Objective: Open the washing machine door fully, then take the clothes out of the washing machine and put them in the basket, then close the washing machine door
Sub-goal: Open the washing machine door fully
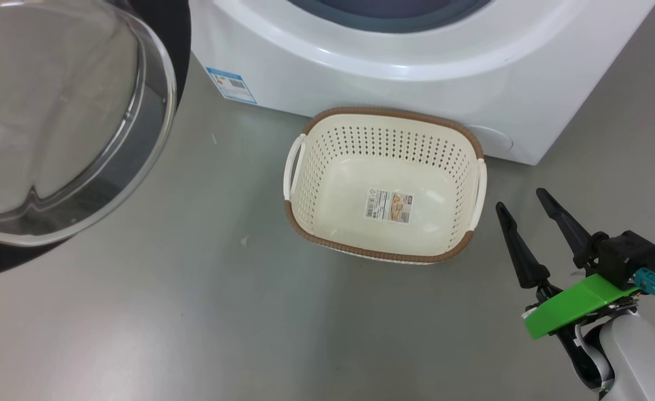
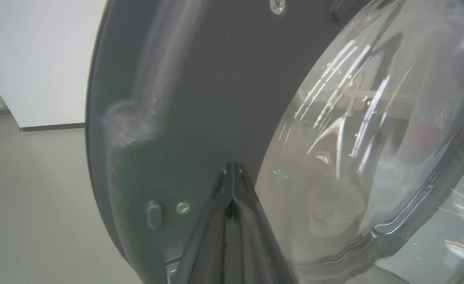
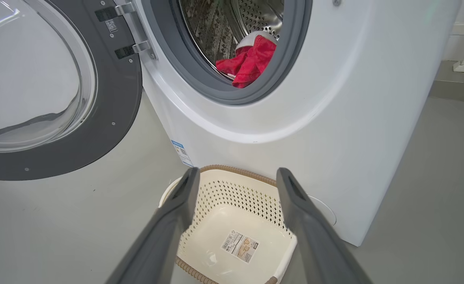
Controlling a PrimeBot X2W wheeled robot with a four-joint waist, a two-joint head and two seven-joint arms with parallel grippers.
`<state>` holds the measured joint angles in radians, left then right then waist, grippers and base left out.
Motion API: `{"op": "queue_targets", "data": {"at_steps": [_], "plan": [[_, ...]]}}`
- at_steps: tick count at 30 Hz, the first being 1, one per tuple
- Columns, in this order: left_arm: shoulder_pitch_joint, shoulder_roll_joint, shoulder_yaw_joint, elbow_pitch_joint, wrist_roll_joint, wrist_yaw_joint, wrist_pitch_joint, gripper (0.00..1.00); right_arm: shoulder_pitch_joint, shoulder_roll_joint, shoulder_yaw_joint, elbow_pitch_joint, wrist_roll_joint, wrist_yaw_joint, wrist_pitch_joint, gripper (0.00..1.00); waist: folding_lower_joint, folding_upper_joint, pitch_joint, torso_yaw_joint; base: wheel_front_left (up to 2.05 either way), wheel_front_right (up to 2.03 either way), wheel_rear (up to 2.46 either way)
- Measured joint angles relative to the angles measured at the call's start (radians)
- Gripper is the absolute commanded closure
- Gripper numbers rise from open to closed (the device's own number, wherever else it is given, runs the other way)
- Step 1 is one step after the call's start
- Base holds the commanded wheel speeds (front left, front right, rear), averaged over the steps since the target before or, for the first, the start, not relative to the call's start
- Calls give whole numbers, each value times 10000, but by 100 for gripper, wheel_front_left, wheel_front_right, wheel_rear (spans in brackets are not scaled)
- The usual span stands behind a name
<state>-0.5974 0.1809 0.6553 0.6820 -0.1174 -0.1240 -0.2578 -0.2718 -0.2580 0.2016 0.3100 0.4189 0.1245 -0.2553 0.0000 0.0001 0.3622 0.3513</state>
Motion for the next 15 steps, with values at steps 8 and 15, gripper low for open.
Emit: {"op": "queue_targets", "data": {"at_steps": [8,15], "plan": [[925,-222,-430,-662,27,-10,0,100,28,159,27,63,4,0,0,0,0,0,-548,-86,0,0,0],[1995,-623,-1149,-1624,-351,-12,6,68,200,336,27,111,19,0,0,0,0,0,-1008,-215,0,0,0]]}}
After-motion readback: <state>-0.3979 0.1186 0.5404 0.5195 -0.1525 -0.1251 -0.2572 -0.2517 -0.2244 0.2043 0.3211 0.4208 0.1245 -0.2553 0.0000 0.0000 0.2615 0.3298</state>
